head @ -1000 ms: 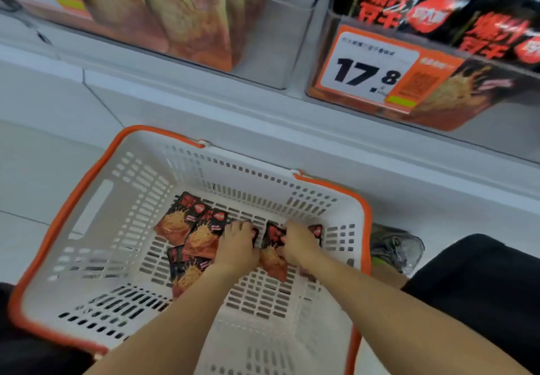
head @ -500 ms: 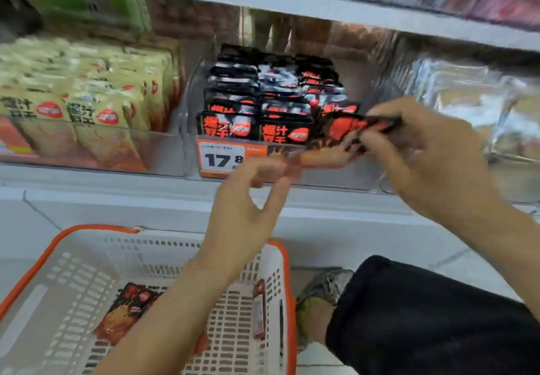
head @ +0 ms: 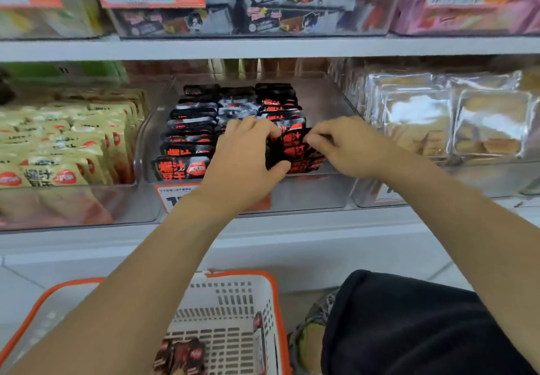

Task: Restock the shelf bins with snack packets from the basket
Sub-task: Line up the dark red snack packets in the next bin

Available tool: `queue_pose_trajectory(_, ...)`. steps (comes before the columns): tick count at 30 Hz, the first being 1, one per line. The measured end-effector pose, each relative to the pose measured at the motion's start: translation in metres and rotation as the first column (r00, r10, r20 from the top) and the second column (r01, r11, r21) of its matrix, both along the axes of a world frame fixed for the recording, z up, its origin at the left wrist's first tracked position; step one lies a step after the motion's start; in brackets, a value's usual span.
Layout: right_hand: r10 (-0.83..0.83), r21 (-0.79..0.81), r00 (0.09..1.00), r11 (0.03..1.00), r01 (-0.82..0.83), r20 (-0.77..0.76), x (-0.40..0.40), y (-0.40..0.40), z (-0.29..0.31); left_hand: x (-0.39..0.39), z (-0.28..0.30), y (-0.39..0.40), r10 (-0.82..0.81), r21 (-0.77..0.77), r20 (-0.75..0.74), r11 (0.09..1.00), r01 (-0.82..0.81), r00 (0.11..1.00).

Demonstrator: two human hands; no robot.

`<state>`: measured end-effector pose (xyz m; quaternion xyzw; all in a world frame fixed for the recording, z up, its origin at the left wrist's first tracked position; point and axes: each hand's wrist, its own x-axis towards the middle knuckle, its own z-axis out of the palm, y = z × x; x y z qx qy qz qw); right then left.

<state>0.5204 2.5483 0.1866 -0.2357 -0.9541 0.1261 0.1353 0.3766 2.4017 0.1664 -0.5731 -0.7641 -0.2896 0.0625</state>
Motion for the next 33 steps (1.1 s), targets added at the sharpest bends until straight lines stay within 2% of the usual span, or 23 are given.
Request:
queue_pose_trajectory(4,-0.08,-0.111,0.983,0.989,0.099,0.168,-0.004,-0.001,0.005,-0.01,0.003,0.008,-0.033,-0.127,0.007,0.991,0.034,0.999)
queue_pose_trajectory(9,-0.179,-0.333,0.932,0.898,0.286,0.315,-0.01,-0.002,0.012,-0.013,0.004,0.013,-0.077,-0.14,0.024,0.987,0.08,0.997)
queue_pose_trajectory(13,-0.249,-0.647,0.957,0.706,0.287,0.152,-0.012,-0.002,0.009,-0.013,0.002,0.013,-0.078,-0.134,0.034,0.988,0.082,0.996)
queue_pose_trajectory(16,-0.363,-0.869,0.932,0.467,0.162,-0.021,-0.009,-0.004,0.014,-0.014,0.002,0.012,-0.08,-0.112,0.056,0.99,0.086,0.995)
queue_pose_trajectory(18,-0.397,-0.923,0.913,0.377,0.074,-0.089,-0.007,-0.005,0.015,-0.015,0.004,0.009,-0.096,-0.117,0.075,0.988,0.104,0.993)
queue_pose_trajectory(19,-0.408,-0.92,0.907,0.387,0.065,-0.107,-0.007,-0.006,0.014,-0.015,0.005,0.008,-0.106,-0.132,0.076,0.984,0.116,0.991)
queue_pose_trajectory(20,-0.409,-0.897,0.905,0.435,0.08,-0.117,-0.007,-0.007,0.012,-0.015,0.007,0.007,-0.111,-0.148,0.071,0.982,0.121,0.991)
queue_pose_trajectory(23,-0.373,-0.748,0.921,0.641,0.168,-0.112,-0.009,-0.011,0.006,-0.016,0.009,0.008,-0.087,-0.13,0.051,0.987,0.093,0.995)
queue_pose_trajectory(26,-0.346,-0.386,0.933,0.877,0.285,-0.098,-0.015,-0.012,0.001,-0.018,0.01,0.016,-0.039,-0.101,-0.005,0.994,0.038,0.999)
queue_pose_trajectory(27,-0.337,-0.293,0.937,0.908,0.299,-0.089,-0.017,-0.012,-0.001,-0.018,0.011,0.019,-0.023,-0.102,-0.051,0.995,0.018,0.998)
queue_pose_trajectory(29,-0.332,-0.237,0.942,0.92,0.313,-0.044,-0.023,-0.009,-0.001,-0.017,0.012,0.028,0.01,-0.094,-0.143,0.995,-0.023,0.99)
queue_pose_trajectory(33,-0.314,-0.328,0.934,0.876,0.354,0.172,-0.038,-0.005,0.004,-0.017,0.011,0.045,0.074,-0.18,-0.264,0.976,-0.124,0.962)
